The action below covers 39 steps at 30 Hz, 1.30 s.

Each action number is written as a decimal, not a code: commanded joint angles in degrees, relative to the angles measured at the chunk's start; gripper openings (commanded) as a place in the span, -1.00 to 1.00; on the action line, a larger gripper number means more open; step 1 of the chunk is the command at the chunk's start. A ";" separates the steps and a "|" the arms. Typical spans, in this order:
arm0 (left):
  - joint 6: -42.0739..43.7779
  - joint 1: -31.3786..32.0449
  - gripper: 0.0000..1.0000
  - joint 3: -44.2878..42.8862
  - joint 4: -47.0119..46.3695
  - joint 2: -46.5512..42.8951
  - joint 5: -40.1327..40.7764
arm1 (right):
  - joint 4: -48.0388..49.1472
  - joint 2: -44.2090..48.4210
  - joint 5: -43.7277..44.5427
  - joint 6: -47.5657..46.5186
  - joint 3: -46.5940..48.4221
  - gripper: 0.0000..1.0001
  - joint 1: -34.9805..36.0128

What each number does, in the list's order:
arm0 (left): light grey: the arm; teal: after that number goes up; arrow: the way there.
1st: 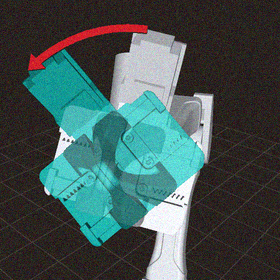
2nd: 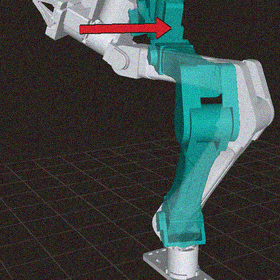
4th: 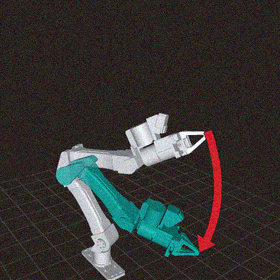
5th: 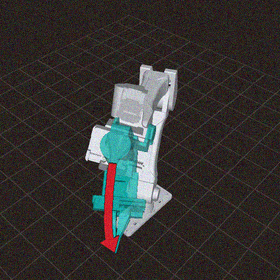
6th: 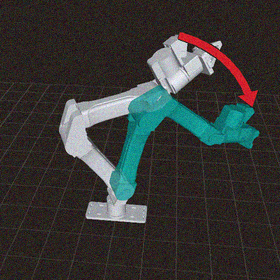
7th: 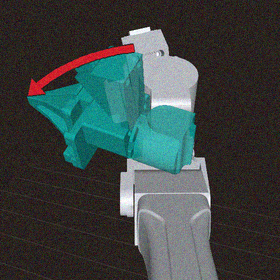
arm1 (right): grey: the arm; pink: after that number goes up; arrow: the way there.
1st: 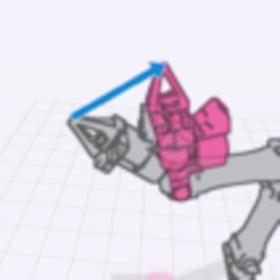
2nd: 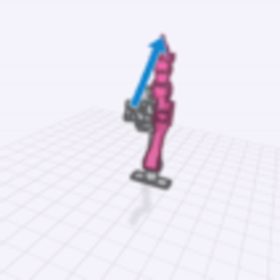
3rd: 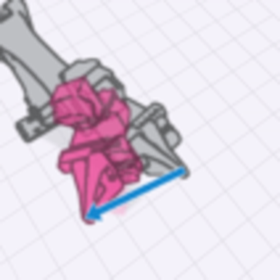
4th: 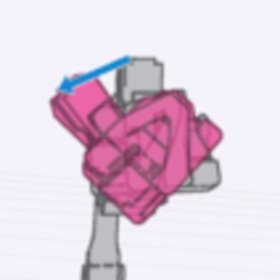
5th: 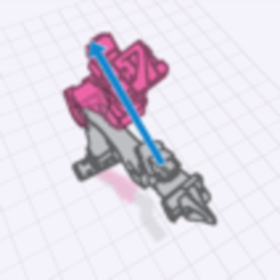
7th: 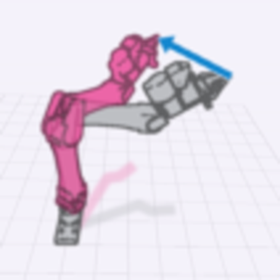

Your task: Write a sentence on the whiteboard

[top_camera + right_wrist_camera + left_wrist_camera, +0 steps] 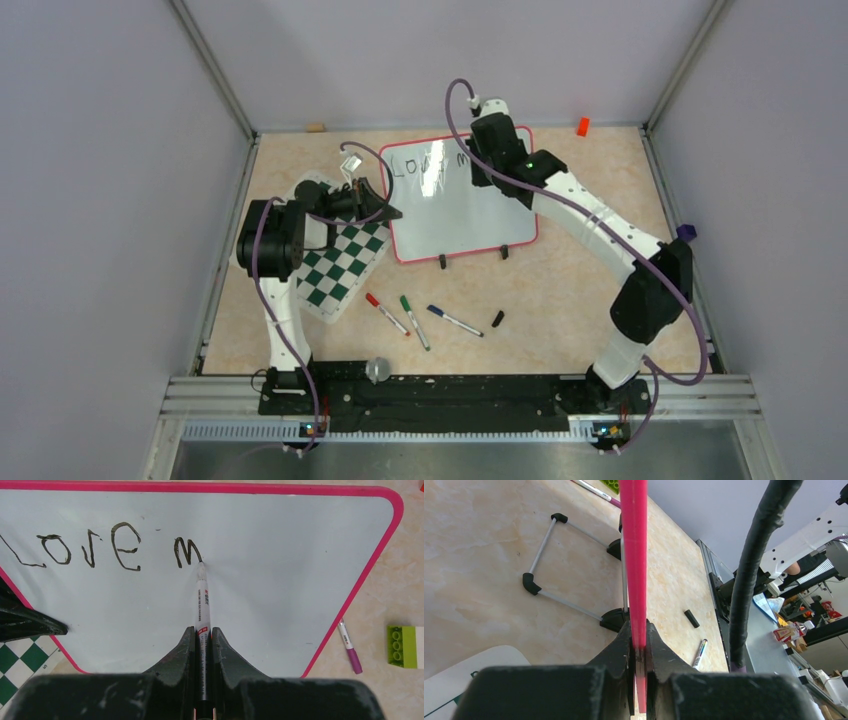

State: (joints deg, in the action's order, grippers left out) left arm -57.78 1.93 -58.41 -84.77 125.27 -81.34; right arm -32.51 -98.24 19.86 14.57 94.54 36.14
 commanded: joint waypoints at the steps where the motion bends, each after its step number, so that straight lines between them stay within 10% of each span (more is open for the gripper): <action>1: 3.73 0.26 -1.00 -0.39 -8.04 -0.60 -1.89 | 0.10 1.22 0.99 1.06 -2.00 -1.00 -1.42; 39: 3.61 0.26 -1.00 -0.47 -8.04 -0.55 -1.78 | 4.13 3.90 -3.24 -0.58 -0.21 -1.00 -4.36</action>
State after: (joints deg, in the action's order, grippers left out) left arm -57.06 1.96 -58.41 -85.47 125.27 -81.60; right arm -29.06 -93.45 17.39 14.52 90.98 32.53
